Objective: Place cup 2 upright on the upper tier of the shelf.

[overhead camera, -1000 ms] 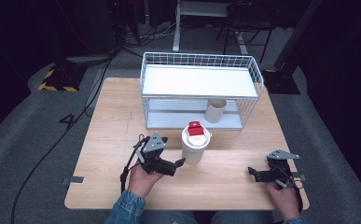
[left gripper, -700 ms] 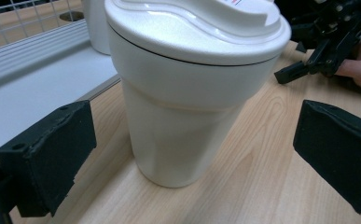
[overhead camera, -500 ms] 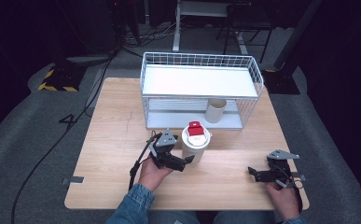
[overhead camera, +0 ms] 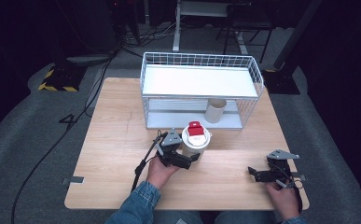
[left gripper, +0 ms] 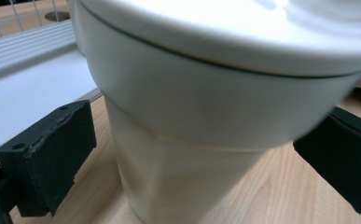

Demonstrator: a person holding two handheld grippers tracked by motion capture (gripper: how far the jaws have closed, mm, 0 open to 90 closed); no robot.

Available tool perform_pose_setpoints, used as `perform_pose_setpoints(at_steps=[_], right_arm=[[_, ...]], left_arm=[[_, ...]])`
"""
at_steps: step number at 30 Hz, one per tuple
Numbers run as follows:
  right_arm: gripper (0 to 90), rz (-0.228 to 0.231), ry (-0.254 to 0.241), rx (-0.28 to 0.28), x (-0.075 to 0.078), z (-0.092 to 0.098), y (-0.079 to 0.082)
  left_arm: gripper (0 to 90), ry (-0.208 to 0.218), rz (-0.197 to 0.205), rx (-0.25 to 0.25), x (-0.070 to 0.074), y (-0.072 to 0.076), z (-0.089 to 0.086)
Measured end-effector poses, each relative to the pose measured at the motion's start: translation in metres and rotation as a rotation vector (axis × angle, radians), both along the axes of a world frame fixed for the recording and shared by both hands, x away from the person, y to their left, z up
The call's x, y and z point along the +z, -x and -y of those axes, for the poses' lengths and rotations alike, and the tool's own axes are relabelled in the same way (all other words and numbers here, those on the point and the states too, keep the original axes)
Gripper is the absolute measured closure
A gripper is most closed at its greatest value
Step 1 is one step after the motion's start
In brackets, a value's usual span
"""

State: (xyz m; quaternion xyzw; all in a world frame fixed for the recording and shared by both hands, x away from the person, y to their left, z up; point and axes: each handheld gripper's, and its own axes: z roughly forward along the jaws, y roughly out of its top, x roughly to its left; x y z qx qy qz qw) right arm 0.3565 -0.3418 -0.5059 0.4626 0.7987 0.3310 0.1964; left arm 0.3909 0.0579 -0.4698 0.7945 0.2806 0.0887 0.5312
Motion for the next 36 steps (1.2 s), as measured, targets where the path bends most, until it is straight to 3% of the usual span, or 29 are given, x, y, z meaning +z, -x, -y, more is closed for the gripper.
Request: perform_pose_setpoints(at_steps=[4,13,23,29,36], right_arm=[[0.5,0.000,0.000,0.000,0.000,0.000,0.000],[0.5,0.000,0.000,0.000,0.000,0.000,0.000],[0.5,0.000,0.000,0.000,0.000,0.000,0.000],[0.5,0.000,-0.001,0.000,0.000,0.000,0.000],[0.5,0.000,0.000,0.000,0.000,0.000,0.000]], left_arm=[[0.0,0.047,-0.010,-0.005,-0.004,-0.003,0.004],[0.0,0.075,0.002,0.004,-0.010,-0.007,0.011],[0.7,0.080,0.006,0.011,-0.018,-0.009,0.021],[8.9,0.079,0.019,0.018,-0.020,-0.009,0.020],[10.4,0.091,0.036,0.037,-0.022,-0.006,0.020]])
